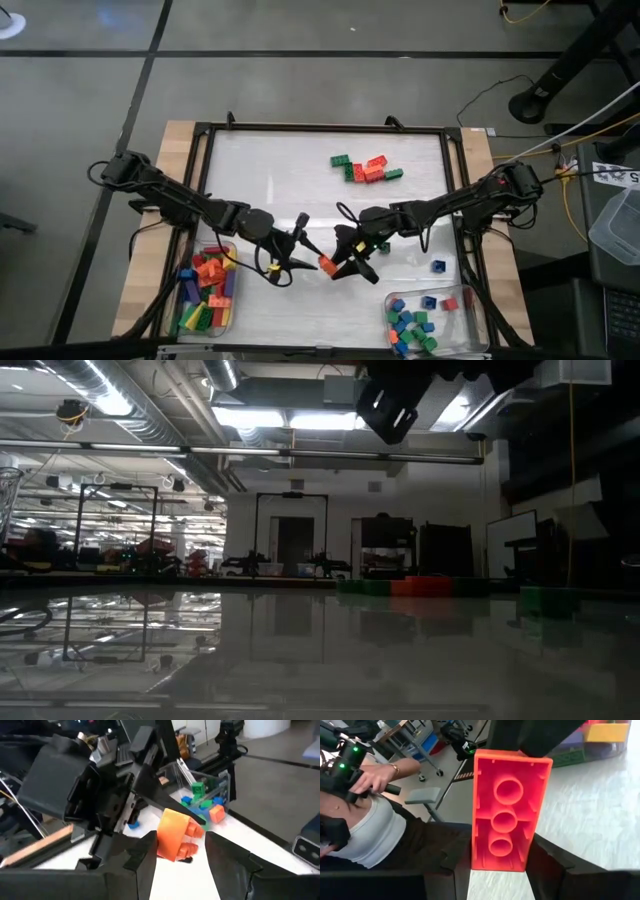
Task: Sort blocks by size
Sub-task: Put the large orange game piece into the left transparent bin
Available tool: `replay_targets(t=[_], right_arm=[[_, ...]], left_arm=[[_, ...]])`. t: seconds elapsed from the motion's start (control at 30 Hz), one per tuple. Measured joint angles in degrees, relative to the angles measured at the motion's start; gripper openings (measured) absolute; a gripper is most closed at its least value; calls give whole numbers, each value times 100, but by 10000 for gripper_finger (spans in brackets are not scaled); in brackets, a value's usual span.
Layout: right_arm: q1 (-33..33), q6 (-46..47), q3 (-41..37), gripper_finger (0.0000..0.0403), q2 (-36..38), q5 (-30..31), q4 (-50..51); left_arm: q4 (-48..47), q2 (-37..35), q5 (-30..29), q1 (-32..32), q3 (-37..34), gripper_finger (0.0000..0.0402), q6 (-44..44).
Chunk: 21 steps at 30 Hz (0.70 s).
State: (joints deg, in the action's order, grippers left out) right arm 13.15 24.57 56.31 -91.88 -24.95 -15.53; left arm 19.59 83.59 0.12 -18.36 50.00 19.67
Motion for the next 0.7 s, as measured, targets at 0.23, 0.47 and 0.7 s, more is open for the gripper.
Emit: replay_targets(t=[0.23, 0.47, 0.7], right_arm=[[0, -86, 6, 154, 0, 103, 32], [-9, -93, 29, 154, 2, 320, 571], [-9, -91, 27, 154, 4, 334, 643]], left_arm=[[97, 18, 77, 71, 0, 155, 0], [79, 20, 79, 42, -2, 155, 139], [91, 30, 85, 62, -2, 155, 223]])
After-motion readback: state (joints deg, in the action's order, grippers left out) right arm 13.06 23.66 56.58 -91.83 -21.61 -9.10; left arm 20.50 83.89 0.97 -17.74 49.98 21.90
